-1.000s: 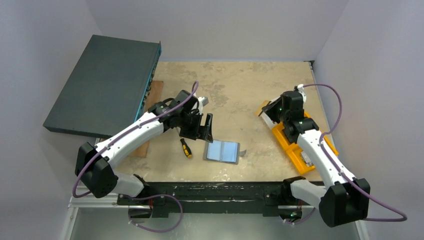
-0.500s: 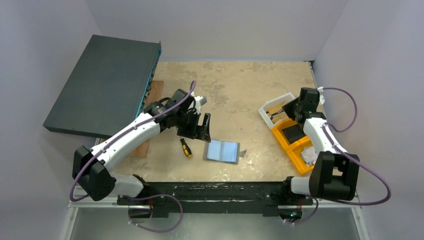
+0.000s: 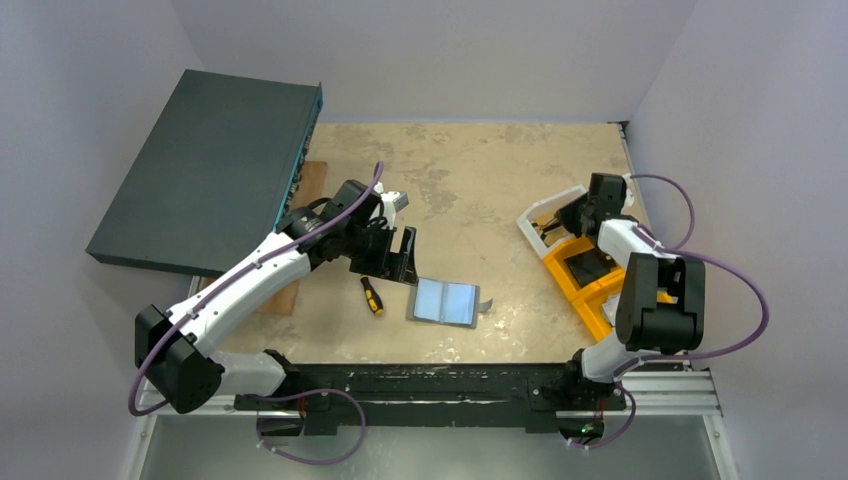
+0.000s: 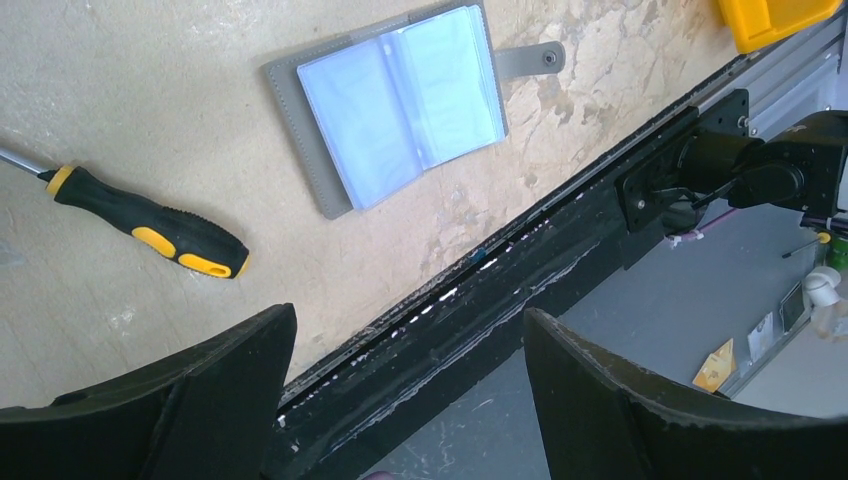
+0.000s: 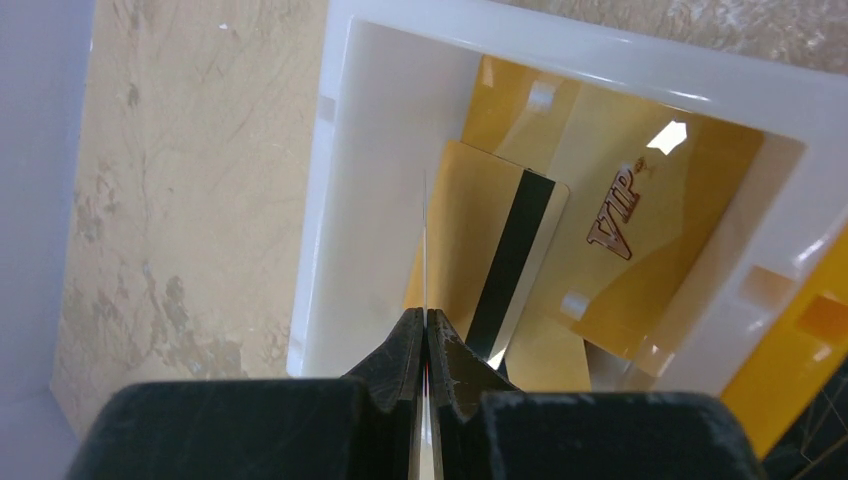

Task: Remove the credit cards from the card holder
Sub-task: Place the credit card in the storage box.

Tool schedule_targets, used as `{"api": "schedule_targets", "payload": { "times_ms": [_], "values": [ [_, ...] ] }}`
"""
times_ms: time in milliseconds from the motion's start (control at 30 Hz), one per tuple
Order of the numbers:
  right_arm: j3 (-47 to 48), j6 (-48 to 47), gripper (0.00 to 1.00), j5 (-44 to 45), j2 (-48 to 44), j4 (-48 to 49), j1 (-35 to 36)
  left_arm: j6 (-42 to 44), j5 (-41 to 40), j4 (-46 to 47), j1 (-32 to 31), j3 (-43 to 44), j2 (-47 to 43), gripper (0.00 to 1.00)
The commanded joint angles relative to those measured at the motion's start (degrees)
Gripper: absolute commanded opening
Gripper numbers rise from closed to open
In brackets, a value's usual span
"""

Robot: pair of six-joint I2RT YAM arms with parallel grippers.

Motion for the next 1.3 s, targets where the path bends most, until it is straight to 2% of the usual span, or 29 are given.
{"api": "schedule_targets", "payload": {
  "times_ms": [0,133,267,333,767,967,1067,1167,1267],
  "values": [
    [2.6,0.72,0.0,-1.69,1.82,3.98,-0.39,0.68,0.17,0.34,0.42,-0.6,-1.72,0.84],
    [3.19,0.23,0.0,-1.69,2.47,3.12,-0.41,0.78,0.21,-0.11,0.42,0.16,-1.33,0.84],
    [3.77,-1.3,0.17,-2.09,1.87,1.39,-0.4,0.33,0.12,0.43,0.42,-0.17,-1.26,0.84],
    [4.01,-1.75,0.22,-2.43,1.74,0.53,-0.37,0.1,0.54,0.7,0.4,-0.4,-0.84,0.84],
    [4.58,-4.39,0.34,-4.49,-2.13,-5.52,-0.4,0.24,1.24,1.97,0.42,-0.91,0.42,0.84],
    [5.67,-7.89,0.49,-5.21,-5.8,-11.26,-0.35,-0.42,1.83,2.92,0.38,-1.3,1.97,0.84],
    [5.95,-9.52,0.52,-7.13,-7.32,-13.3,-0.1,-0.93,1.49,3.39,0.42,-0.99,2.55,0.84],
    [4.72,-10.84,0.55,-7.89,-9.99,-14.47,1.89,-2.01,-1.11,3.35,0.63,-1.06,3.01,0.84],
    [2.82,-10.72,0.59,-5.99,-12.86,-15.49,6.82,-3.35,-3.46,3.12,1.55,-1.55,3.85,0.84]
  ]
}}
